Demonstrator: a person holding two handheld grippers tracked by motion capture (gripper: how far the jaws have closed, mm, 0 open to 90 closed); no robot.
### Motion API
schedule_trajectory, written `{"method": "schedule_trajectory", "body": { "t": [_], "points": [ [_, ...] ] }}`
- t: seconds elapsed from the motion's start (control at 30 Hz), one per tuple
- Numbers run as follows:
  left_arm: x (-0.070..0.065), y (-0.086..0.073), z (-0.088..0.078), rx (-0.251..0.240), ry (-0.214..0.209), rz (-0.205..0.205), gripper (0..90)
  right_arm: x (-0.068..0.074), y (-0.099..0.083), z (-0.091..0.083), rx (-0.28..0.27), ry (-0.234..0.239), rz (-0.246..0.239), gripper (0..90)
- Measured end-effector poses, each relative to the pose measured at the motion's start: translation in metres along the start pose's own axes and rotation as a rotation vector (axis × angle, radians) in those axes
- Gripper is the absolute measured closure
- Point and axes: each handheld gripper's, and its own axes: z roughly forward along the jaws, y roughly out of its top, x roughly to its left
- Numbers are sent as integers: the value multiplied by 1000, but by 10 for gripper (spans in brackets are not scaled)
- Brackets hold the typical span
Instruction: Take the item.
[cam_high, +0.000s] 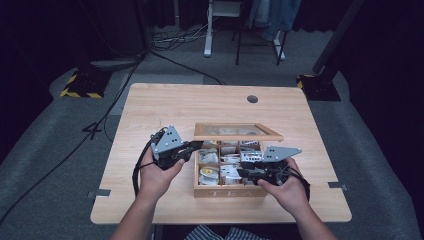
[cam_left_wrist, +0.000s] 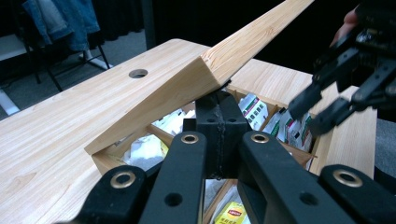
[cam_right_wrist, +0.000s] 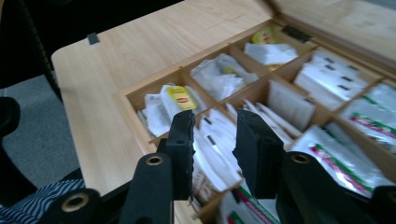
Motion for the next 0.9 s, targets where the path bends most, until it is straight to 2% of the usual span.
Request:
{"method": "schedule_trajectory", "body": {
  "t": [0.17, 0.27, 0.6, 0.9],
  "points": [
    [0, 0, 0, 2, -2, 2, 897, 5, -1, 12, 23, 25, -14, 702],
    [0, -1, 0, 1, -2, 4, 897, 5, -2, 15, 31, 22, -20, 718],
    [1, -1, 1, 9, -7, -1, 897, -1, -14, 35, 106, 28, -30, 761],
    [1, -1, 1, 10, -9, -2, 897, -2, -18, 43, 151, 24, -45, 791]
  ]
}}
